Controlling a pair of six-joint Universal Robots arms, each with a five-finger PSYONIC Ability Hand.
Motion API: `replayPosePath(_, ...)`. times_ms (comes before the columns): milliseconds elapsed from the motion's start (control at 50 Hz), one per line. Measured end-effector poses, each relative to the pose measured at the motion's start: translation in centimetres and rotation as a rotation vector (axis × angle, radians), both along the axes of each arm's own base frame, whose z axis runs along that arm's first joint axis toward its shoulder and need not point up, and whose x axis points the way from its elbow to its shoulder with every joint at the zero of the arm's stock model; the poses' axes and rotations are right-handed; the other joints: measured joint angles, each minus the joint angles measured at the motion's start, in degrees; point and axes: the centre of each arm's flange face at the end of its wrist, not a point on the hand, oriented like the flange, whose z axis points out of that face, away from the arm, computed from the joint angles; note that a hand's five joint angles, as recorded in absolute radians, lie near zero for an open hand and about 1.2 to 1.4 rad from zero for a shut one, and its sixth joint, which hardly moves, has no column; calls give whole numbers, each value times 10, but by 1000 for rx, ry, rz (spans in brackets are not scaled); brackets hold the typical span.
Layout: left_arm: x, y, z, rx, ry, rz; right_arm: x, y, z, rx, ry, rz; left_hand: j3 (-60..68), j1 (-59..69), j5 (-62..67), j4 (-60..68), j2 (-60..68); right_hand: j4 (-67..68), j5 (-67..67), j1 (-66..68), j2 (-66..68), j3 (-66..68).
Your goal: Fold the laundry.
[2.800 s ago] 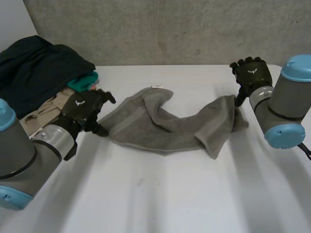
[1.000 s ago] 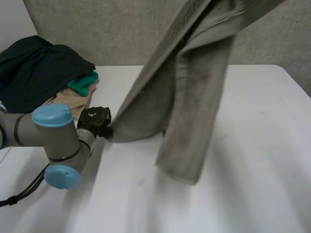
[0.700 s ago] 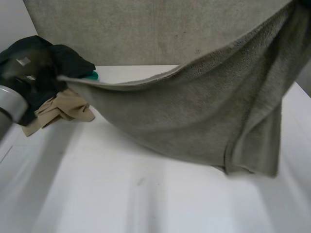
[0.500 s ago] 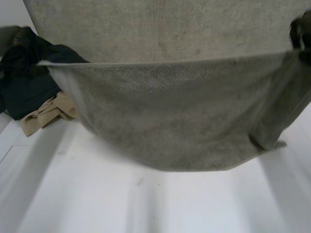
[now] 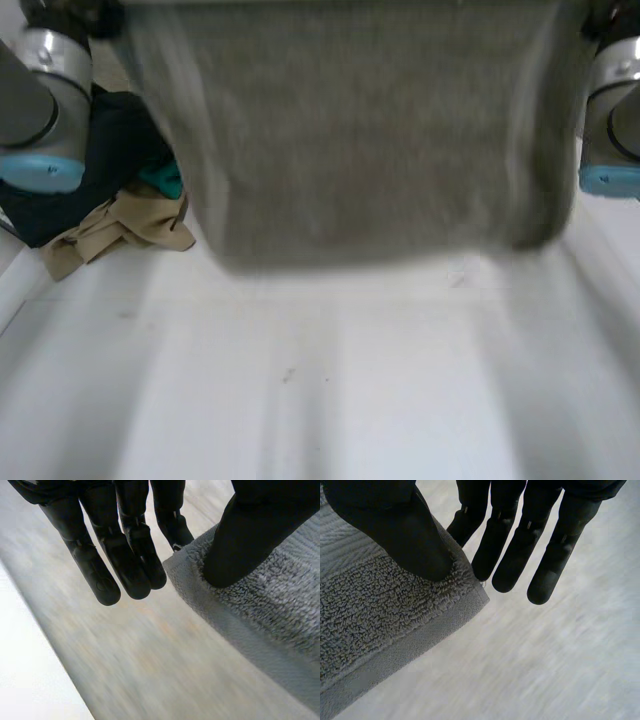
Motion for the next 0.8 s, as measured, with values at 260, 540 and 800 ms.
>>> replayPosePath(260,2,16,-24,100,123,-108,-10,-3,-10,6,-66,187,0,0,0,0,0,0,9,0,0,0)
replayPosePath(540,17,86,-153,618,-82,-166,-39,25,-140,611,114,212,0,0,0,0,0,0,9,0,0,0)
replayPosePath(800,52,214,-189,1183,-444,-267,-72,158,-167,1253,558,194,0,0,0,0,0,0,9,0,0,0)
